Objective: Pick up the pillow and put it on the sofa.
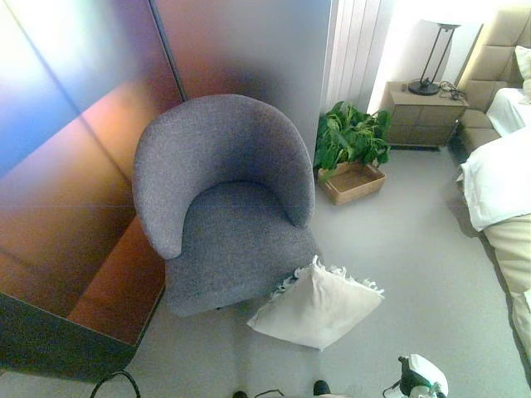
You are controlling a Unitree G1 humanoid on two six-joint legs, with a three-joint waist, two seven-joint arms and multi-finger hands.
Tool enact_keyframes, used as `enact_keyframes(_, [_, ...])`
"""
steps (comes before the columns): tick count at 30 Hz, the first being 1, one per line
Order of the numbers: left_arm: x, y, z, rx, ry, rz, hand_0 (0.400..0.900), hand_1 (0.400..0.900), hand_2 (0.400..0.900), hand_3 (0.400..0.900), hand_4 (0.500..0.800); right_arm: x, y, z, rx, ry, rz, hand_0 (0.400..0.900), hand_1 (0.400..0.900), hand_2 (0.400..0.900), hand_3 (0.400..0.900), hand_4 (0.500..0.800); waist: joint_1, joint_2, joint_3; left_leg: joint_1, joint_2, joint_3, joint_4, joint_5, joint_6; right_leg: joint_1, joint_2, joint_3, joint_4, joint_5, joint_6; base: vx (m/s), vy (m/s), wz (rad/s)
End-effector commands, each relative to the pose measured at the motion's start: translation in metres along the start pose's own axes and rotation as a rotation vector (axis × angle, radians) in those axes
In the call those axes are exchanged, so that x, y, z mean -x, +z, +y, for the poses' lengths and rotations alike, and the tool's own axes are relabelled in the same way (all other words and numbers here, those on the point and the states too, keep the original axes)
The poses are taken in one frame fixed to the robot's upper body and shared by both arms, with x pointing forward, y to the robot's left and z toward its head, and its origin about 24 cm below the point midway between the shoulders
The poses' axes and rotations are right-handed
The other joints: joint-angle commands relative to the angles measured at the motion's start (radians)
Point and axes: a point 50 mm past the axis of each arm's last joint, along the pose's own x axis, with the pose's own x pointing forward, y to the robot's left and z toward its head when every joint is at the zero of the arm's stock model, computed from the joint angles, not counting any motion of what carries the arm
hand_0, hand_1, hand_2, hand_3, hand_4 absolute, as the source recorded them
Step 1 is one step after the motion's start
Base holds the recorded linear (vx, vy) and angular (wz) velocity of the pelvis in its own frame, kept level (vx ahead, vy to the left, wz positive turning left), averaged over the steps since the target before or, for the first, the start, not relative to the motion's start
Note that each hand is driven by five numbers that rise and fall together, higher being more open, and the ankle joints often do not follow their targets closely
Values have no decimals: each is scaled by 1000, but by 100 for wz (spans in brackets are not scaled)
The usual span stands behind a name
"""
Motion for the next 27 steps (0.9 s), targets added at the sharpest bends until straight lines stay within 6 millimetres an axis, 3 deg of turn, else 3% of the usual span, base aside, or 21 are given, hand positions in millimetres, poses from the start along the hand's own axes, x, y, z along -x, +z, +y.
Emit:
enact_keyframes(1, [-7, 36, -1, 54, -2, -81, 900, 900, 900, 900, 800, -9, 20, -22, -23, -101, -41, 900, 900, 900, 900, 800, 18, -82, 42, 53, -44, -12, 0, -91, 50, 24, 7, -47, 3, -8, 38, 0, 0, 0])
enact_keyframes(14, [-6, 30, -3, 109, -31, -86, 900, 900, 900, 900, 800, -10, 20, -30, -43, -152, -71, 900, 900, 900, 900, 800, 26, -78, 55, 46, -46, -18, 0, -85, 49, 22, 2, -56, 3, -5, 40, 7, -16, 1])
enact_keyframes(19, [-2, 28, 9, 123, -13, -89, 900, 900, 900, 900, 800, -17, 27, -56, -40, -230, -112, 900, 900, 900, 900, 800, 36, -71, 87, 3, -46, -24, 0, -71, 45, -17, -5, -64, 3, 7, 44, -38, -74, 8])
enact_keyframes(27, [6, 34, 37, 141, 46, -95, 900, 900, 900, 900, 800, -28, 44, -117, -54, -414, -170, 900, 900, 900, 900, 800, 57, -53, 170, -110, -49, -49, 0, -36, 39, -116, -17, -82, 3, 35, 47, -87, -87, 12])
